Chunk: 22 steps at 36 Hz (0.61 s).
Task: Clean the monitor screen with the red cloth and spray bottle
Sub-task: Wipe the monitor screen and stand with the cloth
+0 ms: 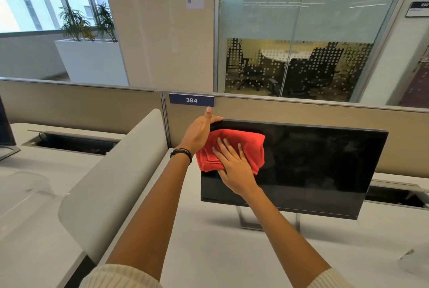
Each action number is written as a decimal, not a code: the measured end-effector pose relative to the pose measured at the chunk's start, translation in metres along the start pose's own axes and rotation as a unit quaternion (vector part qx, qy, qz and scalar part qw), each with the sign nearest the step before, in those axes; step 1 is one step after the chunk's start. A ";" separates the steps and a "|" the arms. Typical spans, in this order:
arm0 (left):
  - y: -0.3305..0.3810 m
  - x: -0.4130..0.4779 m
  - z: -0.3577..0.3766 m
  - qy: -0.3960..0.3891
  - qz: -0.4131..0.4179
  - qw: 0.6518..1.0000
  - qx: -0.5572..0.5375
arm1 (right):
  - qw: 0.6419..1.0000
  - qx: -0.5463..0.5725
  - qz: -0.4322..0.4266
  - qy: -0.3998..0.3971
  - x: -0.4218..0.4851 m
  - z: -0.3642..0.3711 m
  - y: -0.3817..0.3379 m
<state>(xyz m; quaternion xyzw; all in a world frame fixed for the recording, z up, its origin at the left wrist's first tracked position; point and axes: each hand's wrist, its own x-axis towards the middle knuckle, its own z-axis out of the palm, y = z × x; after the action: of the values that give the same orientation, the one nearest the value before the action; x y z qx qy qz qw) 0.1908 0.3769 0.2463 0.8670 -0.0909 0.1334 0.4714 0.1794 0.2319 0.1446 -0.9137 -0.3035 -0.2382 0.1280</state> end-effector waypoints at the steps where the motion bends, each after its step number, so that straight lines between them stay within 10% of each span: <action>1: -0.001 0.000 0.000 0.002 0.001 1.000 -0.005 | 1.000 0.001 -0.006 -0.007 -0.001 0.002 0.000; 22: 0.000 0.000 -0.001 -0.012 -0.009 1.000 -0.027 | 0.996 -0.058 -0.070 -0.026 -0.010 -0.006 0.008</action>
<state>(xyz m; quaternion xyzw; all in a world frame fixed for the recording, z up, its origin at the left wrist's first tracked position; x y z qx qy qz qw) 0.1903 0.3782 0.2468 0.8561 -0.0924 0.1167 0.4950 0.1751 0.2190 0.1438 -0.9021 -0.3555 -0.2395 0.0496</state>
